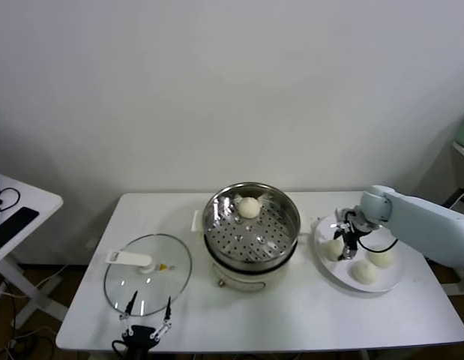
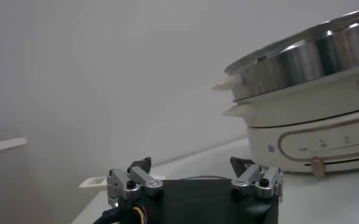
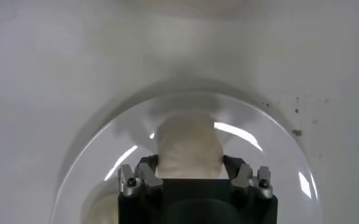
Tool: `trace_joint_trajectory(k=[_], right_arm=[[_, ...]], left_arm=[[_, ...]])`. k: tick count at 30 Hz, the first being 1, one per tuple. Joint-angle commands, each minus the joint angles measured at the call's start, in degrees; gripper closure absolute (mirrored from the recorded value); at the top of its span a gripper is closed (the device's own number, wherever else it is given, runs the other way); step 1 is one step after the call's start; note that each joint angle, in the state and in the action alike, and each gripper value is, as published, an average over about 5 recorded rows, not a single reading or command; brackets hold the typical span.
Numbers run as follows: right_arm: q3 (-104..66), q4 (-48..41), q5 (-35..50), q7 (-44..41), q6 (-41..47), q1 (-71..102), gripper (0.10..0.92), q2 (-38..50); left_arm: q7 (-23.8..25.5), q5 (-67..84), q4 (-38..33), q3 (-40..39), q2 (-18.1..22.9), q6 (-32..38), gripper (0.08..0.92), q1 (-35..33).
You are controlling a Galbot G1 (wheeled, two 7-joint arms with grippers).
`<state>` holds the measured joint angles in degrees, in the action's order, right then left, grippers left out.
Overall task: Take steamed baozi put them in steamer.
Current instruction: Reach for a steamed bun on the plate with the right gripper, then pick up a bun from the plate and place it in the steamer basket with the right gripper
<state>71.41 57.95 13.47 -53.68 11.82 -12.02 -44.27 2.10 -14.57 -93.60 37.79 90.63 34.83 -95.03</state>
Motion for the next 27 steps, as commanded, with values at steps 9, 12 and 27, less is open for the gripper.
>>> trace_joint_trajectory(k=[9,12,27], right_arm=[[12.8,6.9,7.9,-4.3,-3.6,-19.7,0.33,4.4],[20.8,10.9,13.5,-5.7,-3.9,-30.3,0.33,5.2],[30.1,29.4,37.2,-3.5,4.3,-57.0,0.33,-3.3]], left_arm=[[-0.4,-0.5,-0.1,-0.1,-0.2,0.1,0.177,-0.1],[-0.4,-0.6,-0.3,-0.2,-0.2,0.1,0.177,-0.2],[-0.4,-0.5,-1.5,-0.8,-0.2,0.0,0.177,-0.5]])
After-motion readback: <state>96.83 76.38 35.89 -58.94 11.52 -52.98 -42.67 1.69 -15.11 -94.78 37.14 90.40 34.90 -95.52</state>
